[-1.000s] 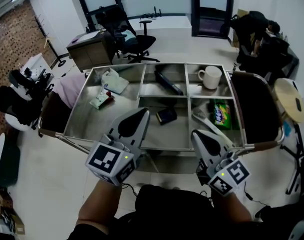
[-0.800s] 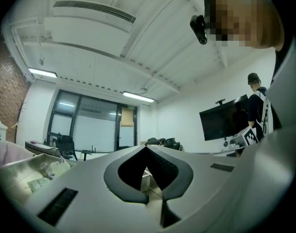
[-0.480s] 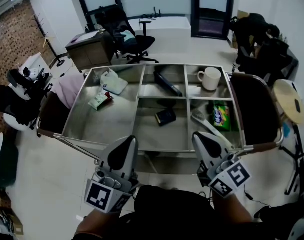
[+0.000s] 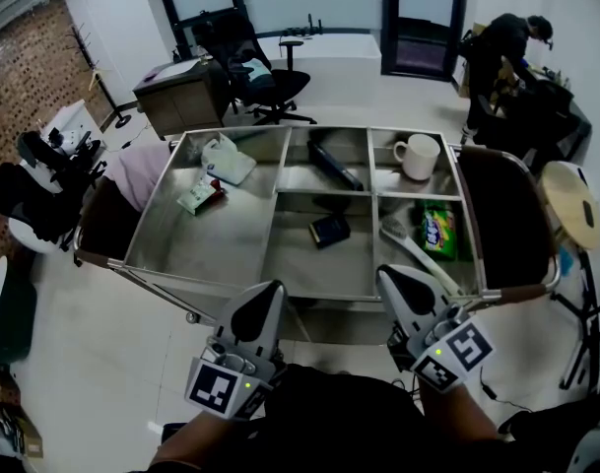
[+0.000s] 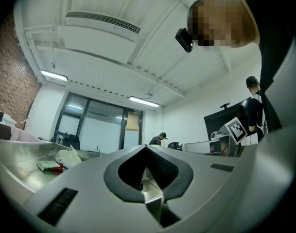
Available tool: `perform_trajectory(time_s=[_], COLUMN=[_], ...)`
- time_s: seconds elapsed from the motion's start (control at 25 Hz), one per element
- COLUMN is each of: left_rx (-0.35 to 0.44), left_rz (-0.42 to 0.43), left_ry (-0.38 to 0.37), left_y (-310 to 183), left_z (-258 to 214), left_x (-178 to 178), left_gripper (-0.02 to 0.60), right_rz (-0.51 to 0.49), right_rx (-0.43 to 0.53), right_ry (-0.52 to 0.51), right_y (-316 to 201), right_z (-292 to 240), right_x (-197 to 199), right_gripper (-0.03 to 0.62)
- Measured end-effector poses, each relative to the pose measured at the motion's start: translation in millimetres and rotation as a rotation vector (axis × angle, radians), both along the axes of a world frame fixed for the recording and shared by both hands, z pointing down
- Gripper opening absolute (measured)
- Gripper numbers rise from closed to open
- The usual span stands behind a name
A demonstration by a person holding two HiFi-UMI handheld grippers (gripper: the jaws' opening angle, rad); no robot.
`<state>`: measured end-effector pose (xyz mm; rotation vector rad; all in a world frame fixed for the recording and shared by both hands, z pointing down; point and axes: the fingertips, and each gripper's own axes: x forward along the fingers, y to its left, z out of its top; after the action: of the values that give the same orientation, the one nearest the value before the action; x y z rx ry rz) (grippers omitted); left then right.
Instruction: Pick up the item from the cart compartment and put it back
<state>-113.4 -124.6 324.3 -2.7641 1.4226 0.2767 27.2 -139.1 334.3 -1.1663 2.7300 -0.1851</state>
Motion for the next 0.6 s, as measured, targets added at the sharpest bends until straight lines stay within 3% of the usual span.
perform_trajectory(time_s=[0.6], left_rx=[0.013], left_rz=[0.027], left_ry=[-0.002], left_y=[0], left_z=[-8], left_x=[14], left_gripper=[0.0], right_rz=[0.014], right_rx=[0.015], right_ry=[0.018], right_y=[5], right_z=[1], right_x=[5], right_gripper=[0.011])
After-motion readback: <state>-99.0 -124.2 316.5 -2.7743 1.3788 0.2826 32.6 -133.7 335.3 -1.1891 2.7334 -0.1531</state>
